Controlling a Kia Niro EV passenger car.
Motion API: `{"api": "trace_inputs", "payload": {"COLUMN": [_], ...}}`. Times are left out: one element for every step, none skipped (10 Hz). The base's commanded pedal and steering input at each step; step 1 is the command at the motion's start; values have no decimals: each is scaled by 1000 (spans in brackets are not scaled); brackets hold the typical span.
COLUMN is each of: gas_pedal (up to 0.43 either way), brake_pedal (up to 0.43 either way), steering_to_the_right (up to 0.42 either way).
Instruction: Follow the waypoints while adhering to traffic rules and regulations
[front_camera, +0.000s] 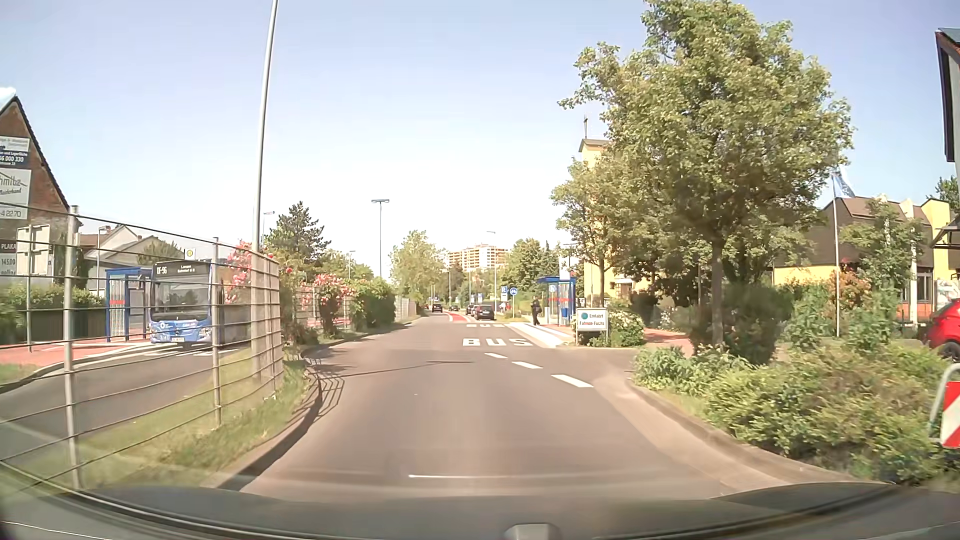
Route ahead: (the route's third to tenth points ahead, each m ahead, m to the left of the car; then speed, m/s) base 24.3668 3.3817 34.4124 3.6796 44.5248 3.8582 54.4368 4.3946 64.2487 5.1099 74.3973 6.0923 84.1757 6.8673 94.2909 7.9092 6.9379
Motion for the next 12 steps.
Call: {"api": "trace_inputs", "payload": {"gas_pedal": [189, 189, 177, 177, 177, 177, 177, 177, 177, 177, 169, 169], "brake_pedal": [0, 0, 0, 0, 0, 0, 0, 0, 0, 0, 0, 0], "steering_to_the_right": [-34, -37, -41, -47, -50, -50, -50, -50, -50, -50, -49, -48]}}
